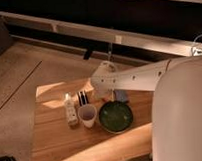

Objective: Pick up the ceramic bowl

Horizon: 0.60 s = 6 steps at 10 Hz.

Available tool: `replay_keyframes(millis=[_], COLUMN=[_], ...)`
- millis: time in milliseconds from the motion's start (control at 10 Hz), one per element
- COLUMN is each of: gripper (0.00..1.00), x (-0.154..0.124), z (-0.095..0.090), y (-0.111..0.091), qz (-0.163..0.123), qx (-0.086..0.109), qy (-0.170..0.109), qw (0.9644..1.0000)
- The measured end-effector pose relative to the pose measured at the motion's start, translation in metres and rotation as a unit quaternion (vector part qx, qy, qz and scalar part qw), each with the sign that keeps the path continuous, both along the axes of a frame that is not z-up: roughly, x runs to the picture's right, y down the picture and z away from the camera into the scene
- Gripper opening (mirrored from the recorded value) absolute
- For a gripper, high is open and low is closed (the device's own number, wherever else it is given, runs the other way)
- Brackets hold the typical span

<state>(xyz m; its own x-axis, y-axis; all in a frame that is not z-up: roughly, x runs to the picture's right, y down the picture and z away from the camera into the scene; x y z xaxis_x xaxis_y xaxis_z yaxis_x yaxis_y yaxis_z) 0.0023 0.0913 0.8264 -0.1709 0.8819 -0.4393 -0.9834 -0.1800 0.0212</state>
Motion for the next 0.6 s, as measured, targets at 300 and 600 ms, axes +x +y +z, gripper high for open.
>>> replay_keyframes(millis=[300,600], gripper=[0.65,0.65], x=[-0.0077,-0.0070], z=[0.0021,0.0015], y=[0.0212,0.0204], qz=[-0.004,-0.004], qx=[-0.017,-0.016], qy=[-0.019,-0.019], qw=[0.9997,0.9997])
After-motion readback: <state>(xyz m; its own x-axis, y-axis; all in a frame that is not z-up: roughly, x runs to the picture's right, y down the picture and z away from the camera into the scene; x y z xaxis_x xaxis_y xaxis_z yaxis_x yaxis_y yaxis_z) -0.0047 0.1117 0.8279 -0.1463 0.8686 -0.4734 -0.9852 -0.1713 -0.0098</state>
